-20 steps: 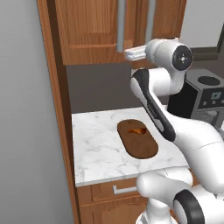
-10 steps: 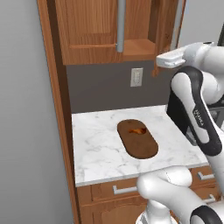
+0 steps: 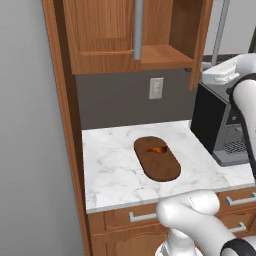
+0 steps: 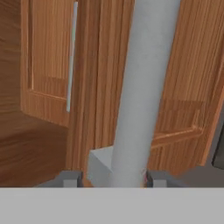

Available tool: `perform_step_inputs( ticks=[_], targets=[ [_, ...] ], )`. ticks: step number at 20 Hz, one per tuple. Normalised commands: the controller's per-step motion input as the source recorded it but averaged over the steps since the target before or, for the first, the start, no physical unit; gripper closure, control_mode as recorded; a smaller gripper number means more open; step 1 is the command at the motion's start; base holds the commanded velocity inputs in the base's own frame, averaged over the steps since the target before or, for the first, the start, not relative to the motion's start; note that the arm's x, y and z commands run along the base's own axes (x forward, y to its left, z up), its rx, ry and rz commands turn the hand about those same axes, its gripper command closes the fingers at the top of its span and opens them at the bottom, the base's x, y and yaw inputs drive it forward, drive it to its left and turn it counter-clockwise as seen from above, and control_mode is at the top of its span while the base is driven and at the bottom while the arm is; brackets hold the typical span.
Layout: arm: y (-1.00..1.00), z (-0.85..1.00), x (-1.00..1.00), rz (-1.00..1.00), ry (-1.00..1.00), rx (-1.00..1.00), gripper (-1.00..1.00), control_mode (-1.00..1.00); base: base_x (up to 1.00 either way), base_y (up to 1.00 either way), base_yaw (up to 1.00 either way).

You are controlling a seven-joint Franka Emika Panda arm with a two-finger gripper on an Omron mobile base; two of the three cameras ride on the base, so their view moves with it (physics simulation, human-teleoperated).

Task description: Open the cabinet, retrieve the rolling pin, and place it next to the meat on the cutting board to prepare for tenderizing.

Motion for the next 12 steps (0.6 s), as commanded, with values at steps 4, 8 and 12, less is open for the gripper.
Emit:
perform_step_inputs(
  ticks=[4, 8, 12],
  targets=[
    [0.02, -0.09, -0.56, 0.06, -0.05, 0.0, -1.0, -1.0, 0.0, 0.0, 0.0],
    [0.0, 0.03, -0.71, 0.0, -0.21, 0.0, -1.0, -1.0, 0.0, 0.0, 0.0],
    [0.37, 0.14, -0.75, -0.06, -0.18, -0.01, -1.0, -1.0, 0.0, 0.0, 0.0]
  ],
)
